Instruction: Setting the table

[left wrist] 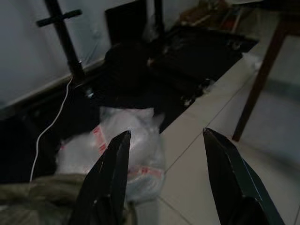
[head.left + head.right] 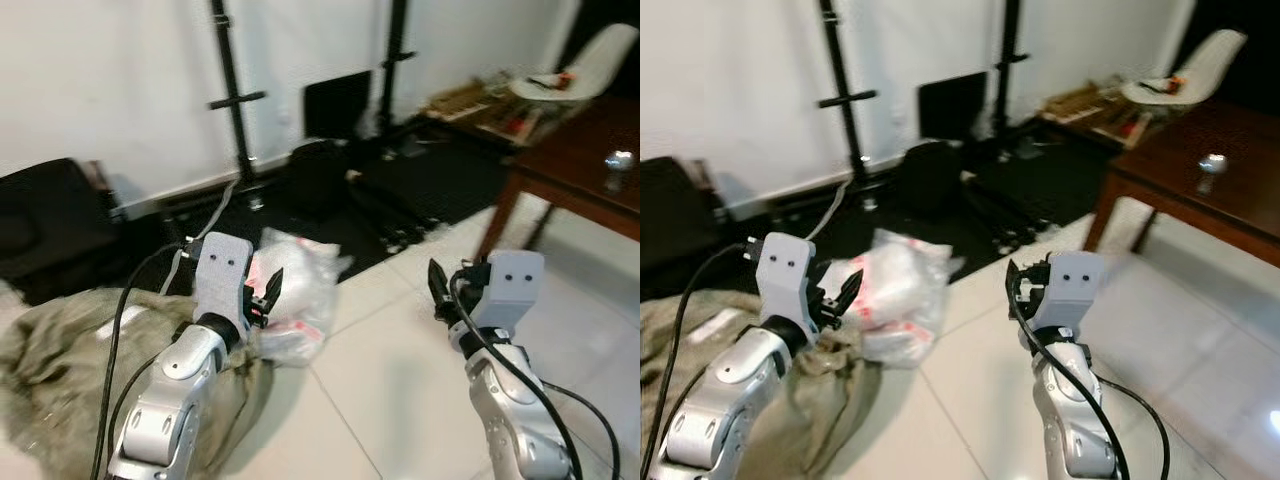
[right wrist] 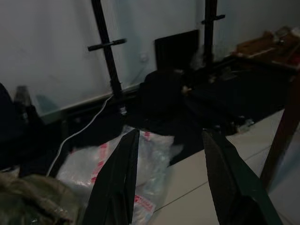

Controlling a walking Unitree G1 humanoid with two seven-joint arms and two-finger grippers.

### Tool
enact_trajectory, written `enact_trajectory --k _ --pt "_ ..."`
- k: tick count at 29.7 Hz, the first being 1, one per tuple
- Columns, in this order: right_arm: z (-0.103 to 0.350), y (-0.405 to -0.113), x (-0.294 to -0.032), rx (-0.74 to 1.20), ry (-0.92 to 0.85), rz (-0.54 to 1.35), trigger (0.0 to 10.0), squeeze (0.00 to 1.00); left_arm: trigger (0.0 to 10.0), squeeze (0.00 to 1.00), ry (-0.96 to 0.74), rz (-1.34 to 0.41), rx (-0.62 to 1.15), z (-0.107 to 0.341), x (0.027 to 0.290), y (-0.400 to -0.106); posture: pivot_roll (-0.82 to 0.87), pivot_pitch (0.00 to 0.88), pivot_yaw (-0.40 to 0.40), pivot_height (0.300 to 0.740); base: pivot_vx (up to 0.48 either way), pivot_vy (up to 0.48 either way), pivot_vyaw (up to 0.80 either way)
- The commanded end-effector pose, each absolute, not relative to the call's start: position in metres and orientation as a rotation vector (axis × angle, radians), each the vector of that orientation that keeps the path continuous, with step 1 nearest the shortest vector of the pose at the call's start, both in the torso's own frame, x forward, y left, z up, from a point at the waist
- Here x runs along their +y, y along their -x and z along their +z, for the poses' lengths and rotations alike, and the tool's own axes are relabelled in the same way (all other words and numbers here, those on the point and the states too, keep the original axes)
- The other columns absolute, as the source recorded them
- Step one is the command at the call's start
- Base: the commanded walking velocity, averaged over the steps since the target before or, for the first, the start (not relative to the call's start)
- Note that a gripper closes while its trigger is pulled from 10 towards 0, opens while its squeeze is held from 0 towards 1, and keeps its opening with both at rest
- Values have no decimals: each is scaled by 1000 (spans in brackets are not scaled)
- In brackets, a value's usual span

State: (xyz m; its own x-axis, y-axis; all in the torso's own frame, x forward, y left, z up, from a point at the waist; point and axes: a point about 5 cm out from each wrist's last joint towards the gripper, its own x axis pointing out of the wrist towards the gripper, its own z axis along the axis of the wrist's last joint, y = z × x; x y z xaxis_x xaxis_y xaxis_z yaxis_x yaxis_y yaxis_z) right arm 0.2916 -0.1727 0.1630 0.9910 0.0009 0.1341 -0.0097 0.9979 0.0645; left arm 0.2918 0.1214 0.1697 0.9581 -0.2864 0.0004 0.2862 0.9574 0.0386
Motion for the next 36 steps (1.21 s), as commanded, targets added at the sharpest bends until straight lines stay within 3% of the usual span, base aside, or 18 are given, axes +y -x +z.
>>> enact_trajectory --k 1,36 --pt "160 -292 -174 -116 -73 0 10000 0 10000 0 -44 -286 5 168 123 -292 -94 0 73 740 0 0 788" --pt "170 -291 -151 -165 -77 166 10000 0 10000 0 -68 -218 33 162 133 -294 -79 0 69 740 0 0 788"
